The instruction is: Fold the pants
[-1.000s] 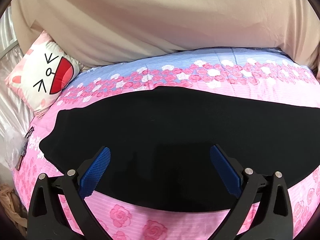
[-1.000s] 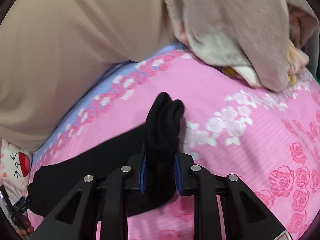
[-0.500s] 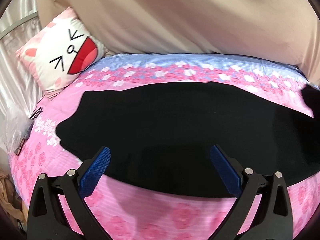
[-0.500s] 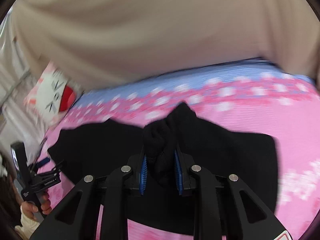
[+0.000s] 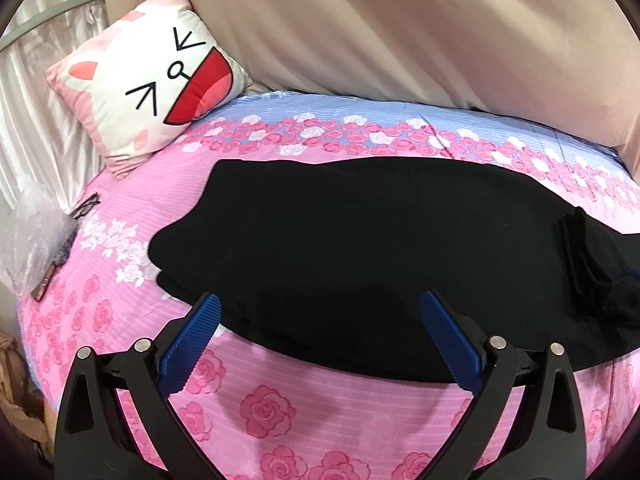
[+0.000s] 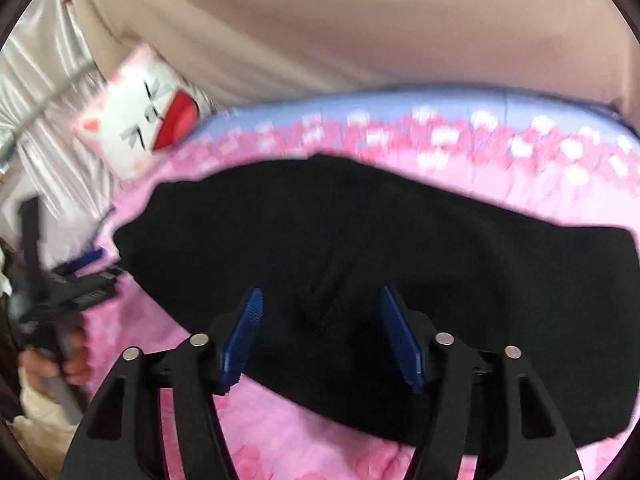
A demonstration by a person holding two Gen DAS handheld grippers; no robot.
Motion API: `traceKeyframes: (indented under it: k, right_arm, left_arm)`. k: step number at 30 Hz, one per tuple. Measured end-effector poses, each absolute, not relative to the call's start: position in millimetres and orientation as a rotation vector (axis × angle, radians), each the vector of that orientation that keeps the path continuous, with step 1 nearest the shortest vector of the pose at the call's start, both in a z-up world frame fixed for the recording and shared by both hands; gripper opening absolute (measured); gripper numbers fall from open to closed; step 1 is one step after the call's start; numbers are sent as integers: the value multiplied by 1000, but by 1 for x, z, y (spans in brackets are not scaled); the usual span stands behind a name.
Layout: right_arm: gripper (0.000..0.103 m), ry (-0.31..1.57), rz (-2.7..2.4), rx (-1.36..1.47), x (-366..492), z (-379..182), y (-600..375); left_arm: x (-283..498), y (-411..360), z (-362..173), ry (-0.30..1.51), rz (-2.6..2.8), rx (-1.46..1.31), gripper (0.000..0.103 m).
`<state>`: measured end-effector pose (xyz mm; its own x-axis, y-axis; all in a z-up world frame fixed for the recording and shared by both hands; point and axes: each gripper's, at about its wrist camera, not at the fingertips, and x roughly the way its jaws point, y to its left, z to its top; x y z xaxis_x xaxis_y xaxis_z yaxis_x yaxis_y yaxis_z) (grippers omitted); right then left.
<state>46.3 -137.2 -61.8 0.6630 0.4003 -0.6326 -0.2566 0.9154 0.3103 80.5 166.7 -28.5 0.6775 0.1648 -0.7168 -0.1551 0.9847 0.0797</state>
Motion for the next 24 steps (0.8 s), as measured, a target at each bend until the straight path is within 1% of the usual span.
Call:
traceKeyframes:
  k: [2,3,4,5,8,10,12,13,15,18,20,21,22,24]
  right_arm:
    - [58,729,305,194,48,-51,-146]
    - [45,729,272,189,53,-49,-151]
    - [26,738,239,189,61,-50,-155]
    - [21,750,191,199,73,-55,-160]
    - [16,796,64,190,109,-80,-166]
    - [15,845,97,187,122,-95,-157]
    - [17,835,90,54,125,-102,-125]
    - [13,819,67,-48,124,-100,-110]
    - [7,810,82,-10,120,-93,-109]
    - [8,785,141,101,103,-84,-121]
    - [13,781,169,111,88,-83,-127]
    - [25,779,188,109,80,-83,-127]
    - [44,772,205,96,71,-82,-127]
    - [57,735,221,35,54,-80,-117]
  left_arm:
    - [82,166,-31,811,168,-2,98]
    - [84,164,-32,817,161,-10,98]
    - [85,163,-33,822,159,-16,98]
    - [86,162,-35,826,156,-18,98]
    - [86,160,-37,840,150,-14,98]
    - [85,160,-37,843,149,-6,98]
    - [83,162,-37,843,153,-4,98]
    - [82,163,-37,844,155,-6,98]
    - [83,167,-39,853,164,-12,98]
    - [84,170,-41,862,170,-20,98]
    - [86,171,-42,867,171,-20,98]
    - [85,172,-42,866,173,-16,98]
    - [85,173,-41,864,174,-15,98]
    - [85,175,-42,863,178,-17,98]
